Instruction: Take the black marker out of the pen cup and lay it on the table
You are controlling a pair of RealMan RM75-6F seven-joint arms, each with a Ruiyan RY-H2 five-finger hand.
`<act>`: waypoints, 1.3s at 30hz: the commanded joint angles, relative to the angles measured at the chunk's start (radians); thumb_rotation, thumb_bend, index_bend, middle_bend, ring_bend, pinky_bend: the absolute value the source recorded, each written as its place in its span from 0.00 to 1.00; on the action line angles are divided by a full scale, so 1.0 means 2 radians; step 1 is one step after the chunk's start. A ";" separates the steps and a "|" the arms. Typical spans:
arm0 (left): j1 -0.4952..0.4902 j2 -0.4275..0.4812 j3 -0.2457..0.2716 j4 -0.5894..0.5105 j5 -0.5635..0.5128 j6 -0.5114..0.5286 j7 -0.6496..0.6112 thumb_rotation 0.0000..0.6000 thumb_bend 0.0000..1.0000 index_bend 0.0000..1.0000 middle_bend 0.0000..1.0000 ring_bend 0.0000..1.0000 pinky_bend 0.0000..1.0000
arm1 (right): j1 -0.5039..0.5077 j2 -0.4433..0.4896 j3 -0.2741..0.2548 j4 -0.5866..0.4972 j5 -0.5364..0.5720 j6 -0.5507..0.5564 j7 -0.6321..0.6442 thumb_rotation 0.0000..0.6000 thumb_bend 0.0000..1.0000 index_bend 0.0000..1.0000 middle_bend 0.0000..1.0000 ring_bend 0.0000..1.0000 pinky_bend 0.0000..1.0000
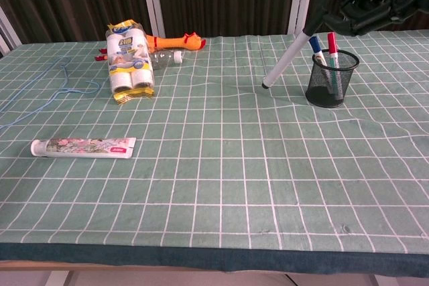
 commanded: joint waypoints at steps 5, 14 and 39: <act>-0.001 0.000 0.000 0.000 0.000 -0.001 0.002 1.00 0.45 0.14 0.01 0.01 0.30 | 0.001 -0.048 -0.025 0.164 -0.029 -0.095 0.256 1.00 0.94 0.79 1.00 1.00 1.00; 0.000 0.000 0.000 0.000 0.001 0.000 0.000 1.00 0.45 0.14 0.01 0.01 0.30 | -0.003 -0.068 -0.049 0.236 -0.033 -0.138 0.286 1.00 0.94 0.76 1.00 1.00 1.00; -0.001 0.000 0.000 -0.001 0.000 -0.003 0.001 1.00 0.45 0.14 0.01 0.01 0.30 | -0.049 0.073 -0.063 -0.033 0.104 0.003 -0.205 1.00 0.21 0.04 0.76 0.87 0.88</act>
